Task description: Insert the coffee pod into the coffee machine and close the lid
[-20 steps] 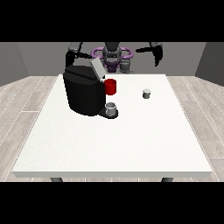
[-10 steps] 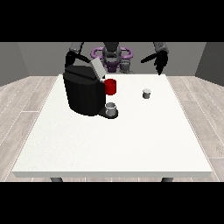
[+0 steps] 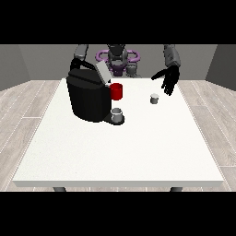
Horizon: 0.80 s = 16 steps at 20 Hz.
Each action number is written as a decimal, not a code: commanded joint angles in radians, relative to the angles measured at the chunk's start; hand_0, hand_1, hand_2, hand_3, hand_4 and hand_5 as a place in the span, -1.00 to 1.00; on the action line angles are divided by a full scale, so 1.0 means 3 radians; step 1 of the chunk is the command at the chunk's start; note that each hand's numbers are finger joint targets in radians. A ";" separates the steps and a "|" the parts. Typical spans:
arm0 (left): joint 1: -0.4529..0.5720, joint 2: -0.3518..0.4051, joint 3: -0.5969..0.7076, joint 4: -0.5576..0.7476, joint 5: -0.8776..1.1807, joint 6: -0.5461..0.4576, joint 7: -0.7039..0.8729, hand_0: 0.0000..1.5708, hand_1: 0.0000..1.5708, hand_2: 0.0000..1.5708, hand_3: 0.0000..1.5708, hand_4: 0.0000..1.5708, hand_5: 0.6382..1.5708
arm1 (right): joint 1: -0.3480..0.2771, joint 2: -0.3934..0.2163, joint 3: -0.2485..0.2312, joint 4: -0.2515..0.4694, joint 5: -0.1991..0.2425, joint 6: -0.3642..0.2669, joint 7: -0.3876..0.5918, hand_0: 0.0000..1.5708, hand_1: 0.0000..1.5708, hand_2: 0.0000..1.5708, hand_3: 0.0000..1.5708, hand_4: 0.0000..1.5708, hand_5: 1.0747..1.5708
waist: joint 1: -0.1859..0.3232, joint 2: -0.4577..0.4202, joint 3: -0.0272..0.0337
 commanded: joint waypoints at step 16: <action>-0.0597 -0.0185 -0.0250 0.1064 -0.1052 0.0842 -0.0436 0.13 0.13 0.23 0.04 -0.51 1.00 | -0.0171 0.0073 0.0155 0.0448 0.0016 -0.0119 -0.0057 -1.00 -1.00 -1.00 -1.00 -1.00 1.00 | -0.0034 0.0161 -0.0001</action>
